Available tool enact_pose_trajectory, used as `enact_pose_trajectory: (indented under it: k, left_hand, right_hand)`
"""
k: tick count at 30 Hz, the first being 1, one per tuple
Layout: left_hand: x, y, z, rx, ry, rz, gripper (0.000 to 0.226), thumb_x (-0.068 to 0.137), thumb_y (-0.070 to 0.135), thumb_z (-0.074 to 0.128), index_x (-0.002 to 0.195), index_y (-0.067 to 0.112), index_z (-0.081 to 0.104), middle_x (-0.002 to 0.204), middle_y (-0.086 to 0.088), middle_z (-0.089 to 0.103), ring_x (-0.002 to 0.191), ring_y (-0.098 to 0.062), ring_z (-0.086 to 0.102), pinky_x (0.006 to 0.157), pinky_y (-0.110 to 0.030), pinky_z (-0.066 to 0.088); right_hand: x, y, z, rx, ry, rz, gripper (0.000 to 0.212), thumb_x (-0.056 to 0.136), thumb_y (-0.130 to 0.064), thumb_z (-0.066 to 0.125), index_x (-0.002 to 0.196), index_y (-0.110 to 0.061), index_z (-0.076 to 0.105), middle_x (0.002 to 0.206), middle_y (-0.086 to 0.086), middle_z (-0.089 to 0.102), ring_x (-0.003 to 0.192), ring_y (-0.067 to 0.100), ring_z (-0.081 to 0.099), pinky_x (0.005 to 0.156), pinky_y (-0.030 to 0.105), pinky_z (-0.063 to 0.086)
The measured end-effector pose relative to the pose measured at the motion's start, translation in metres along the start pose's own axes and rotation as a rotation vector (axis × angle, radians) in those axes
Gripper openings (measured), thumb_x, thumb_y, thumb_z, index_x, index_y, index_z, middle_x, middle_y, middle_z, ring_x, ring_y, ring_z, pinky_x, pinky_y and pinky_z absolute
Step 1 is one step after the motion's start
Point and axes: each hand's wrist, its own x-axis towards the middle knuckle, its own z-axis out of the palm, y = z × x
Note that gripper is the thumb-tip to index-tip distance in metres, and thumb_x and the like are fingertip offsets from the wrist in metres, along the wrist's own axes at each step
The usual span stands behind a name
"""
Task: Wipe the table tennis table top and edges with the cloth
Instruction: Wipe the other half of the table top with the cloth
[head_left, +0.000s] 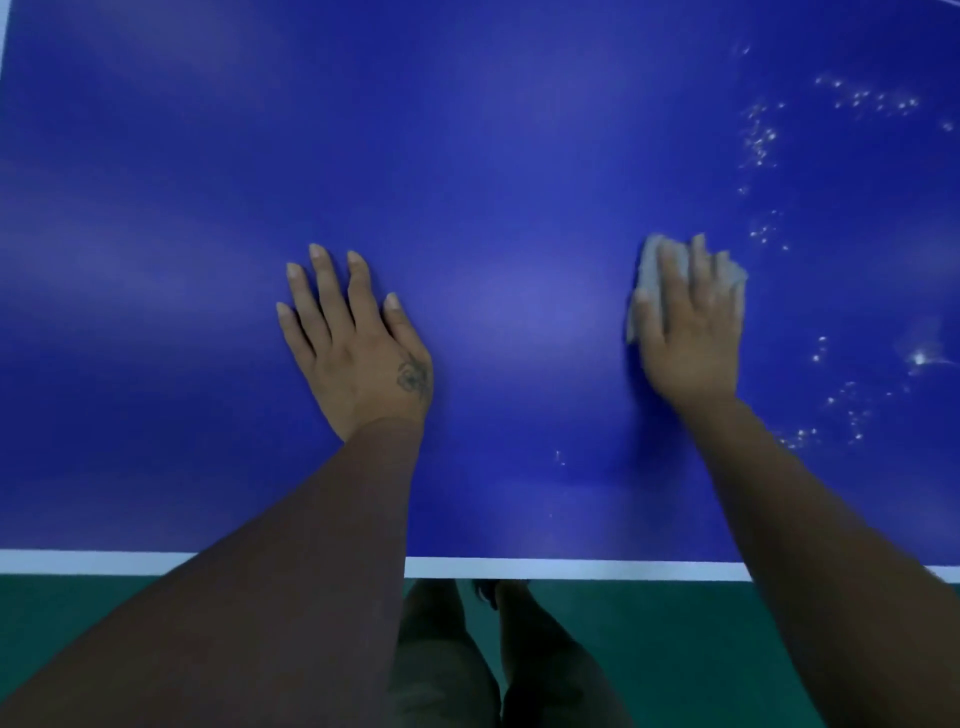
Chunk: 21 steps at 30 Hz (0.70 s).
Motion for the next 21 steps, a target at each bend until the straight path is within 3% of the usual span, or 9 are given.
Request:
enact_pose_trajectory:
  k: [3, 5, 7, 11, 14, 19, 21]
  left_hand:
    - [0.0, 0.002, -0.002, -0.008, 0.002, 0.008, 0.057, 0.116, 0.042, 0.028, 0.167, 0.018, 0.037, 0.179, -0.007, 0.02, 0.167, -0.03, 0.012, 0.135, -0.052, 0.008]
    - [0.0, 0.002, -0.006, -0.013, -0.011, 0.008, 0.058, 0.115, 0.042, 0.028, 0.167, 0.018, 0.037, 0.18, -0.006, 0.02, 0.168, -0.029, 0.011, 0.135, -0.051, 0.007]
    - [0.0, 0.003, -0.01, -0.038, -0.033, 0.01, 0.057, 0.115, 0.04, 0.028, 0.167, 0.018, 0.037, 0.18, -0.006, 0.019, 0.168, -0.028, 0.009, 0.135, -0.051, 0.006]
    - [-0.009, -0.006, -0.014, -0.099, -0.06, 0.073, 0.051, 0.115, 0.029, 0.034, 0.163, 0.015, 0.044, 0.179, -0.006, 0.023, 0.167, -0.029, 0.012, 0.136, -0.05, 0.007]
    - [-0.041, -0.015, -0.02, -0.07, -0.085, 0.131, 0.051, 0.116, 0.027, 0.031, 0.165, 0.014, 0.04, 0.179, -0.007, 0.023, 0.167, -0.029, 0.012, 0.135, -0.05, 0.011]
    - [-0.101, -0.006, -0.023, -0.003, -0.138, 0.133, 0.057, 0.115, 0.032, 0.023, 0.17, 0.015, 0.029, 0.181, -0.006, 0.014, 0.168, -0.027, 0.005, 0.136, -0.052, 0.011]
    - [-0.104, -0.005, -0.017, 0.018, -0.112, 0.132, 0.057, 0.115, 0.032, 0.025, 0.169, 0.015, 0.03, 0.181, -0.007, 0.015, 0.168, -0.027, 0.005, 0.136, -0.052, 0.009]
  right_hand:
    - [0.023, -0.025, 0.002, 0.03, 0.03, 0.292, 0.063, 0.112, -0.052, 0.023, 0.171, -0.031, 0.015, 0.18, 0.008, 0.007, 0.166, 0.034, 0.004, 0.132, 0.06, 0.001]
    - [0.028, -0.061, 0.006, 0.01, 0.04, 0.339, 0.062, 0.113, -0.051, 0.024, 0.172, -0.032, 0.012, 0.18, 0.01, 0.004, 0.165, 0.036, 0.003, 0.131, 0.061, 0.001]
    - [0.018, -0.102, 0.01, 0.005, 0.026, 0.197, 0.062, 0.114, -0.051, 0.024, 0.171, -0.032, 0.012, 0.179, 0.01, 0.004, 0.166, 0.037, 0.002, 0.131, 0.061, 0.001]
    - [-0.05, -0.149, 0.024, 0.013, 0.024, -0.273, 0.061, 0.113, -0.052, 0.029, 0.17, -0.029, 0.025, 0.178, 0.008, 0.016, 0.165, 0.036, 0.012, 0.13, 0.061, 0.009]
    - [-0.096, -0.103, 0.026, 0.037, -0.016, -0.379, 0.06, 0.113, -0.052, 0.037, 0.168, -0.029, 0.031, 0.177, 0.005, 0.022, 0.165, 0.032, 0.016, 0.131, 0.059, 0.017]
    - [-0.057, 0.012, -0.003, -0.016, -0.067, -0.039, 0.062, 0.112, -0.049, 0.036, 0.169, -0.026, 0.026, 0.178, 0.009, 0.019, 0.164, 0.037, 0.014, 0.132, 0.06, 0.009]
    - [-0.026, 0.043, -0.012, -0.007, -0.091, 0.055, 0.066, 0.111, -0.053, 0.027, 0.171, -0.027, 0.019, 0.179, 0.01, 0.012, 0.165, 0.036, 0.007, 0.131, 0.061, 0.005]
